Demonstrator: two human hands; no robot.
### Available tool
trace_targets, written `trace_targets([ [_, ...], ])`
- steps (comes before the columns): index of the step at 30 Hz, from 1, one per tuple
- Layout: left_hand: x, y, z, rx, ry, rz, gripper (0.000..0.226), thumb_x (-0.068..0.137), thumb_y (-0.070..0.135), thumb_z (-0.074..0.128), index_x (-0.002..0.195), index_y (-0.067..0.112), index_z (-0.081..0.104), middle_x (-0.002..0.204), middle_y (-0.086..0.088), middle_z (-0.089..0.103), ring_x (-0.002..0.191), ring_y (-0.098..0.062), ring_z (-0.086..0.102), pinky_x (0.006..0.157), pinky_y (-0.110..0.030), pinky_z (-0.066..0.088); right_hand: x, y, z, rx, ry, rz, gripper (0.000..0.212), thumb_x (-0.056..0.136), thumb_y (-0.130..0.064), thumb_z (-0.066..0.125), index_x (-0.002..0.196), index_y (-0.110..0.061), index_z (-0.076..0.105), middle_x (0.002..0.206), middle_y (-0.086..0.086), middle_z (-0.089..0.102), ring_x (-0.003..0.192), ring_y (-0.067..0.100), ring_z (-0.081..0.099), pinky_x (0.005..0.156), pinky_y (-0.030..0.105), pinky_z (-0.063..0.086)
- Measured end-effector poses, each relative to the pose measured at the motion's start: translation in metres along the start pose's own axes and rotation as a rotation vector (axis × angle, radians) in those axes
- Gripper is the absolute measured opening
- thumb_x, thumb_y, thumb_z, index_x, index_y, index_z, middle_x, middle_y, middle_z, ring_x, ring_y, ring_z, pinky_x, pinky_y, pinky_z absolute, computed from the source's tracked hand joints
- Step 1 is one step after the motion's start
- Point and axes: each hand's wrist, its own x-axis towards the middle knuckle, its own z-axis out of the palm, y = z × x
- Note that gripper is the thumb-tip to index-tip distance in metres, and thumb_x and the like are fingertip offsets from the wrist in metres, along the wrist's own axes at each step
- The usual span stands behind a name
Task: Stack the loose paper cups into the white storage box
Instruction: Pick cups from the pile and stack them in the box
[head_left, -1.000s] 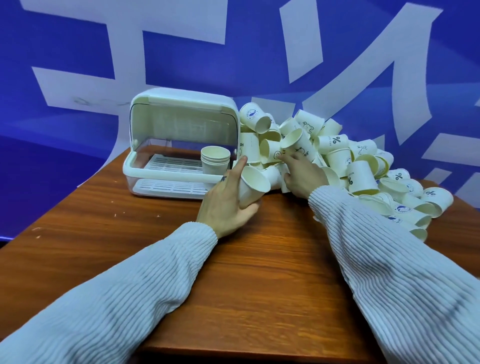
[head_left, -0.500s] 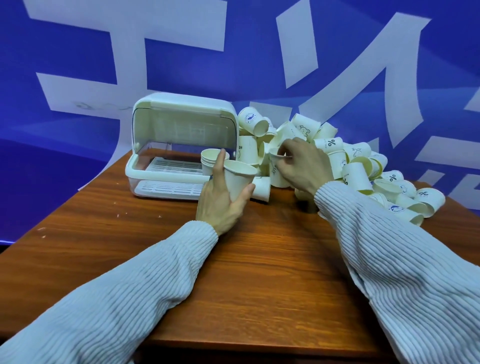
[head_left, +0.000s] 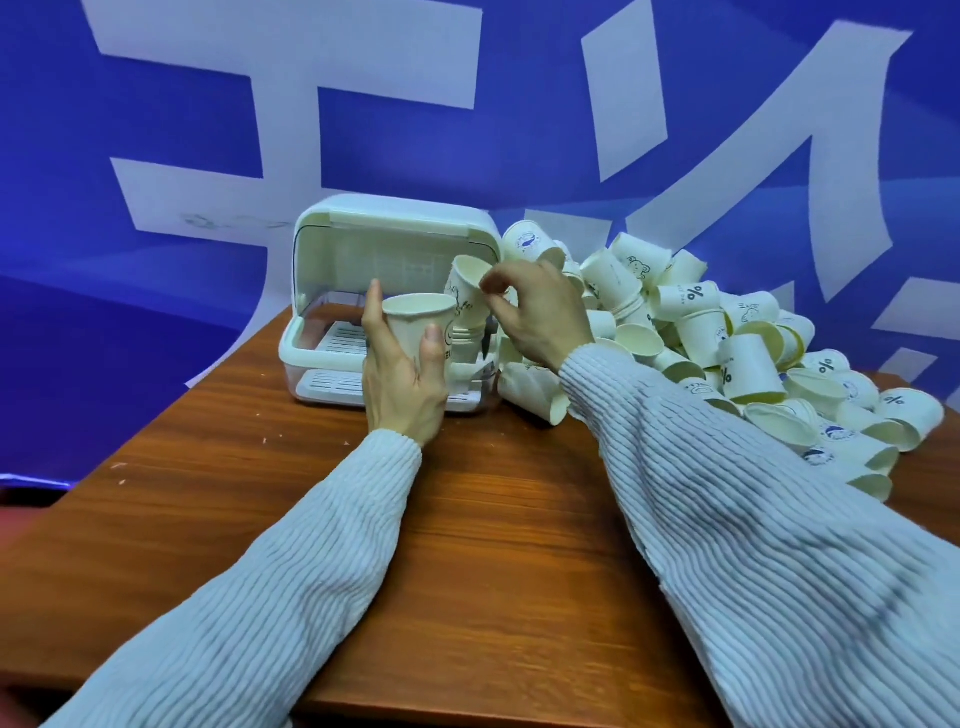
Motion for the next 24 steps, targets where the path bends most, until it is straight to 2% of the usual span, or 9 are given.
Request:
trace_targets([
  [4, 0.009, -0.007, -0.006, 0.000, 0.038, -0.023, 0.072, 0.101, 0.044, 0.044, 0.161, 0.019, 0.013, 0.161, -0.011, 0.034, 0.139, -0.026, 0.042, 0.101, -0.025, 0.032, 0.011, -0.006, 0.012, -0.025, -0.209, 0.017, 0.019, 0.095, -0.031, 0.062, 0.108, -0.034, 0.076, 0.108, -0.013, 0.077, 0.103, 0.015, 0.068, 0.093, 0.040, 0.055],
  [6, 0.013, -0.011, -0.008, 0.011, 0.042, -0.040, 0.070, 0.100, 0.047, 0.044, 0.159, 0.022, 0.015, 0.154, -0.012, 0.043, 0.130, -0.027, 0.050, 0.097, -0.028, 0.038, 0.010, -0.008, 0.016, -0.071, -0.281, 0.021, 0.022, 0.098, -0.032, 0.061, 0.113, -0.036, 0.077, 0.116, -0.013, 0.076, 0.111, 0.016, 0.067, 0.096, 0.032, 0.051],
  [7, 0.014, -0.013, -0.009, 0.013, 0.044, -0.054, 0.069, 0.100, 0.049, 0.043, 0.158, 0.024, 0.016, 0.150, -0.012, 0.048, 0.125, -0.028, 0.054, 0.095, -0.031, 0.042, 0.008, -0.010, 0.018, -0.108, -0.299, 0.018, 0.024, 0.099, -0.032, 0.060, 0.116, -0.036, 0.077, 0.121, -0.012, 0.075, 0.115, 0.017, 0.066, 0.092, 0.027, 0.047],
  [9, 0.016, -0.016, -0.009, 0.015, 0.043, -0.070, 0.066, 0.099, 0.053, 0.045, 0.155, 0.026, 0.021, 0.141, -0.011, 0.055, 0.117, -0.028, 0.059, 0.091, -0.035, 0.046, 0.002, -0.012, 0.020, -0.165, -0.317, 0.020, 0.029, 0.102, -0.032, 0.056, 0.123, -0.038, 0.074, 0.128, -0.010, 0.072, 0.121, 0.020, 0.063, 0.089, 0.029, 0.045],
  [14, 0.019, -0.010, -0.006, 0.010, 0.009, -0.075, 0.061, 0.099, 0.046, 0.057, 0.150, 0.024, 0.031, 0.138, -0.007, 0.055, 0.113, -0.017, 0.055, 0.089, -0.027, 0.039, 0.004, -0.015, 0.017, -0.120, -0.435, 0.026, 0.035, 0.101, -0.032, 0.051, 0.131, -0.031, 0.070, 0.127, -0.002, 0.073, 0.118, 0.023, 0.066, 0.093, 0.033, 0.049],
  [16, 0.027, -0.003, -0.007, -0.005, 0.011, -0.058, 0.060, 0.096, 0.050, 0.060, 0.146, 0.027, 0.034, 0.136, -0.006, 0.057, 0.113, -0.019, 0.057, 0.090, -0.030, 0.044, 0.003, -0.015, 0.014, -0.001, -0.368, 0.053, 0.039, 0.099, -0.032, 0.054, 0.137, -0.030, 0.066, 0.127, -0.004, 0.073, 0.116, 0.017, 0.065, 0.095, 0.031, 0.049],
  [19, 0.049, 0.006, -0.005, 0.019, -0.008, -0.027, 0.059, 0.092, 0.049, 0.067, 0.137, 0.025, 0.038, 0.129, -0.004, 0.059, 0.112, -0.022, 0.060, 0.091, -0.036, 0.051, -0.001, -0.010, 0.010, 0.124, -0.205, 0.087, 0.043, 0.097, -0.029, 0.057, 0.140, -0.031, 0.062, 0.132, -0.008, 0.070, 0.124, 0.013, 0.062, 0.107, 0.031, 0.046],
  [21, 0.063, 0.010, -0.001, 0.062, -0.020, -0.003, 0.059, 0.088, 0.048, 0.071, 0.132, 0.023, 0.040, 0.126, -0.002, 0.059, 0.111, -0.022, 0.059, 0.092, -0.042, 0.053, -0.003, -0.005, 0.005, 0.142, -0.155, 0.091, 0.042, 0.097, -0.026, 0.058, 0.139, -0.027, 0.063, 0.129, -0.006, 0.072, 0.123, 0.013, 0.063, 0.105, 0.027, 0.045],
  [24, 0.081, 0.012, 0.007, 0.153, -0.060, 0.068, 0.063, 0.087, 0.043, 0.074, 0.135, 0.018, 0.042, 0.130, -0.005, 0.054, 0.117, -0.023, 0.055, 0.097, -0.040, 0.049, -0.007, 0.003, -0.002, 0.154, -0.107, 0.098, 0.040, 0.096, -0.027, 0.056, 0.134, -0.027, 0.066, 0.124, -0.007, 0.074, 0.119, 0.013, 0.065, 0.104, 0.037, 0.050],
])
